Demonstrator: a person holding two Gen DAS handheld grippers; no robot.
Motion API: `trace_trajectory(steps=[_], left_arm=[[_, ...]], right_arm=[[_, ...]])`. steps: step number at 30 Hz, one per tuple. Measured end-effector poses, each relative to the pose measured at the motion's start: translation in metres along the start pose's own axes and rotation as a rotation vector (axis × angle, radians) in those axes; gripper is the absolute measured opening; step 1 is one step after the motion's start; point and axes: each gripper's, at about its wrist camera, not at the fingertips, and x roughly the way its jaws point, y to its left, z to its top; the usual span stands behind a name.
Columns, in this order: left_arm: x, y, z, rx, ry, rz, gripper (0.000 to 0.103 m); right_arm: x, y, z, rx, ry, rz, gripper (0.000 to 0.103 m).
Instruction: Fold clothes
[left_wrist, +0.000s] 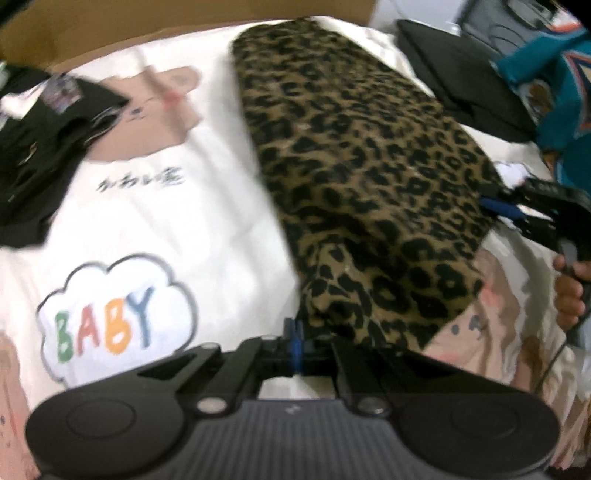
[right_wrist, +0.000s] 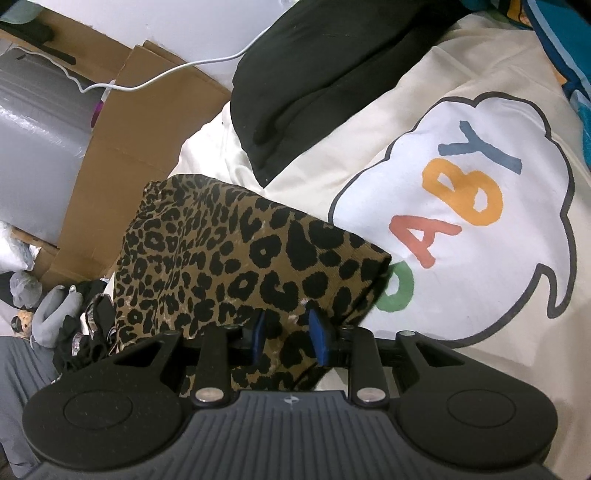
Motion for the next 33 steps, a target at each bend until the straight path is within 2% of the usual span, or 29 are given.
trace_trajectory(steps=[4,10,20,22,25,28,33], left_arm=[[0.002,0.02,-0.003,-0.075,0.016,0.035,0.0],[0.001,0.04,-0.006,-0.132,0.027,0.069,0.0],[-0.013,0.052,-0.005,-0.201,0.003,0.064,0.0],[-0.014,0.053,0.0,-0.207,-0.002,0.039,0.002],[-0.011,0.05,0.005,-0.218,0.009,-0.027,0.011],[-0.008,0.044,0.003,-0.23,0.018,-0.06,0.011],[0.003,0.034,-0.006,-0.28,0.064,-0.17,0.011]], right_arm=[[0.001,-0.001,0.001,-0.003,-0.002,-0.001,0.032],[0.001,-0.001,0.002,-0.011,0.0,0.0,0.031],[0.001,-0.002,0.001,-0.025,0.006,0.009,0.031],[0.001,-0.001,0.0,-0.031,0.004,0.006,0.031],[0.0,-0.001,-0.001,-0.035,0.003,0.004,0.031],[-0.001,-0.001,-0.001,-0.036,0.006,0.002,0.031],[-0.001,-0.002,0.0,-0.03,0.006,0.003,0.031]])
